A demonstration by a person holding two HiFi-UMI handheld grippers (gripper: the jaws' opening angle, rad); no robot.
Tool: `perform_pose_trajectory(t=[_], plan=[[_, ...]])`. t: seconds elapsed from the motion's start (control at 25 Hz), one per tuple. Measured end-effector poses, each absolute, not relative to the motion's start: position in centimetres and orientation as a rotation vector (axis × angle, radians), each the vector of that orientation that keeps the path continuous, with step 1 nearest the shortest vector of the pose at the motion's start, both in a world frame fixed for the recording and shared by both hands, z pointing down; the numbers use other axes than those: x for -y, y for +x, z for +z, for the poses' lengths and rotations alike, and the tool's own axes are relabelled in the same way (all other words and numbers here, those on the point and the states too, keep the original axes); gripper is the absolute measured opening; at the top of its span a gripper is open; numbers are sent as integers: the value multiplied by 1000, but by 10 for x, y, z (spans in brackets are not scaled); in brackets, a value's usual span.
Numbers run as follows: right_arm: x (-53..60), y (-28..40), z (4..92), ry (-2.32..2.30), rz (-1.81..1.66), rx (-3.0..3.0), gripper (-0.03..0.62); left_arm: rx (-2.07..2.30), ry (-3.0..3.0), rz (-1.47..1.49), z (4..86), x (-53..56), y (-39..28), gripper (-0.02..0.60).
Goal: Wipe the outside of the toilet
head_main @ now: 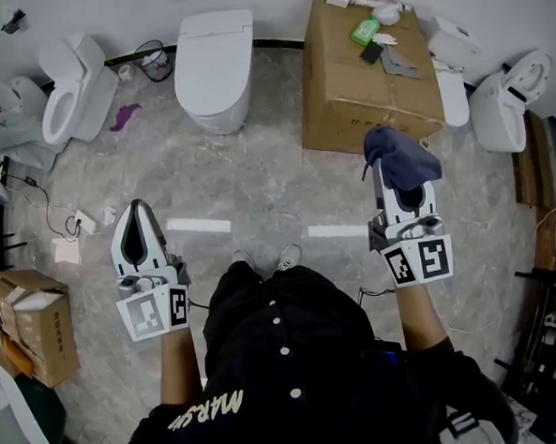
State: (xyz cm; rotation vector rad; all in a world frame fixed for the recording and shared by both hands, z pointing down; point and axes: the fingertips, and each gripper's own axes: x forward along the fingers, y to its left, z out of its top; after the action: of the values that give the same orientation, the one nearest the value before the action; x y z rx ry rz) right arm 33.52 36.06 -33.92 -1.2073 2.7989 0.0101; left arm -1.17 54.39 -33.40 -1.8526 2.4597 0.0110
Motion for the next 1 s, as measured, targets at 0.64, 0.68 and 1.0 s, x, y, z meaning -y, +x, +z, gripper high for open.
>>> perform_pose_trajectory(t=[0.64, 0.68, 1.0], plan=[[-332, 317, -329, -1116, 1, -2847, 120, -2522, -1801, 11, -317, -537, -9, 11], [-328, 313, -330, -1119, 6, -2845, 120, -2522, -1800, 13, -317, -534, -13, 11], [-300, 279, -333, -1126, 16, -2841, 120, -2523, -1778, 41, -318, -508, -50, 11]])
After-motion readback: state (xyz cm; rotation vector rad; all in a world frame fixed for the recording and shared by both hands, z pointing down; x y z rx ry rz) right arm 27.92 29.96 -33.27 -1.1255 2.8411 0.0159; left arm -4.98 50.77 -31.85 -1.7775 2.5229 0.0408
